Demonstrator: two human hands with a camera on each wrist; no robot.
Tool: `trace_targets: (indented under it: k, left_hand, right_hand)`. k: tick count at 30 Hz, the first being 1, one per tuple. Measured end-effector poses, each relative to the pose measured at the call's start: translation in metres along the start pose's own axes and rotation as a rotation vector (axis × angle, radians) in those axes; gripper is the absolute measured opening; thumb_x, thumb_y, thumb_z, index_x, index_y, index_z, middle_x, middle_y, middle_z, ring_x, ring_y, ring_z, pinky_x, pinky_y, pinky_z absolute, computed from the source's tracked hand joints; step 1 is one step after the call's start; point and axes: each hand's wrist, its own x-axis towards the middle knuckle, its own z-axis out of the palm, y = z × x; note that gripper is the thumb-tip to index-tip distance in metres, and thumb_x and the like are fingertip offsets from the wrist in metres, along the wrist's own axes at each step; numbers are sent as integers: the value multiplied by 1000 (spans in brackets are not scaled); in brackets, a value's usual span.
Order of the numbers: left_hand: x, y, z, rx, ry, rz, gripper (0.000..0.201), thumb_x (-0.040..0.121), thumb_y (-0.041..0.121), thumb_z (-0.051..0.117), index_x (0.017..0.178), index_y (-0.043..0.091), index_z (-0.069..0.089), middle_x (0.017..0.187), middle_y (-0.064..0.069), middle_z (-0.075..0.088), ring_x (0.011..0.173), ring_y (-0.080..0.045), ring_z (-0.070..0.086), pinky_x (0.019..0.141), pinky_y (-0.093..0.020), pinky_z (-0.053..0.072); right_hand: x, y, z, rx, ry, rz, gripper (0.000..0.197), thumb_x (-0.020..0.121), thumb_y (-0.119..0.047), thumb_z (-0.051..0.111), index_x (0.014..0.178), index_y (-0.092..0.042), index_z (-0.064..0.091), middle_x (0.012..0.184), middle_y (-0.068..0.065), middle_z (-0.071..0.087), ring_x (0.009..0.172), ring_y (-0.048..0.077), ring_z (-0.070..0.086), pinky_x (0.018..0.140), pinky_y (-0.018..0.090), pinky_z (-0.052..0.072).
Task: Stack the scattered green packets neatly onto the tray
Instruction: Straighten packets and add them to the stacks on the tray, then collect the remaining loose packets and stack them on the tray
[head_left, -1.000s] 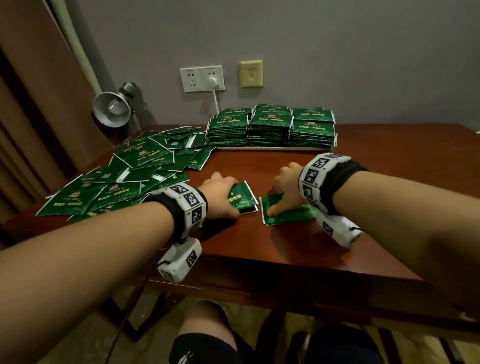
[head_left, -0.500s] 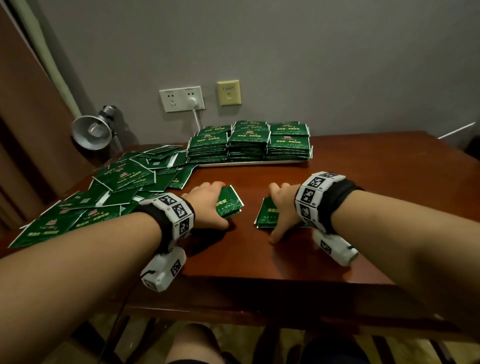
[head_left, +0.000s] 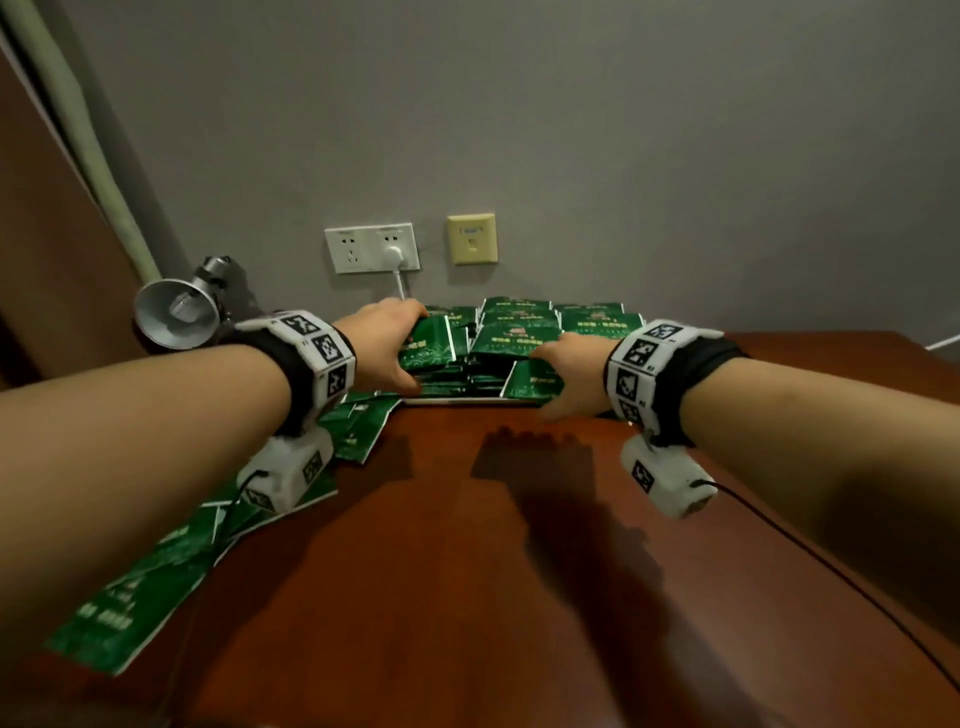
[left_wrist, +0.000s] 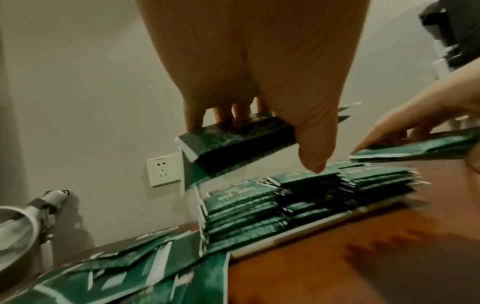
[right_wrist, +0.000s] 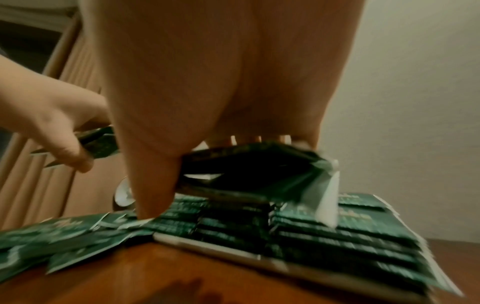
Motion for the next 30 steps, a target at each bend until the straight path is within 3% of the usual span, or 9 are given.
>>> trace_targets:
  k: [9, 19, 24, 30]
  left_hand:
    - [135, -45, -8, -62, -11, 36, 75, 66, 32, 87, 127, 12, 48, 119, -5, 57, 105, -23, 57, 94, -39, 49]
    - [262, -56, 18, -12, -151, 41, 84, 68, 35, 85, 138, 15, 43, 133, -5, 55, 118, -25, 54, 99, -37, 45]
    - [294, -52, 33, 23, -195, 67, 90, 68, 34, 86, 143, 18, 39, 139, -5, 51, 124, -27, 50, 105, -41, 41]
    - [283, -49, 30, -4, -178, 72, 93, 73, 33, 81, 150, 21, 30, 147, -2, 44, 133, -26, 44, 111, -42, 36]
  right_hand:
    - [128, 47, -61, 50, 72, 114, 72, 81, -45, 72, 138, -10, 46, 129, 12, 57, 114, 31, 56, 92, 37, 46]
    - [251, 60, -53, -11, -30, 60, 79, 82, -43, 72, 147, -16, 35, 141, 9, 50, 125, 28, 50, 103, 38, 42]
    - [286, 57, -49, -25, -59, 30, 85, 79, -48, 72, 149, -22, 30, 145, 6, 46, 126, 28, 49, 106, 42, 41]
    - [274, 51, -48, -24, -78, 26, 83, 84, -48, 67, 152, -24, 25, 148, 1, 43, 130, 25, 46, 108, 42, 39]
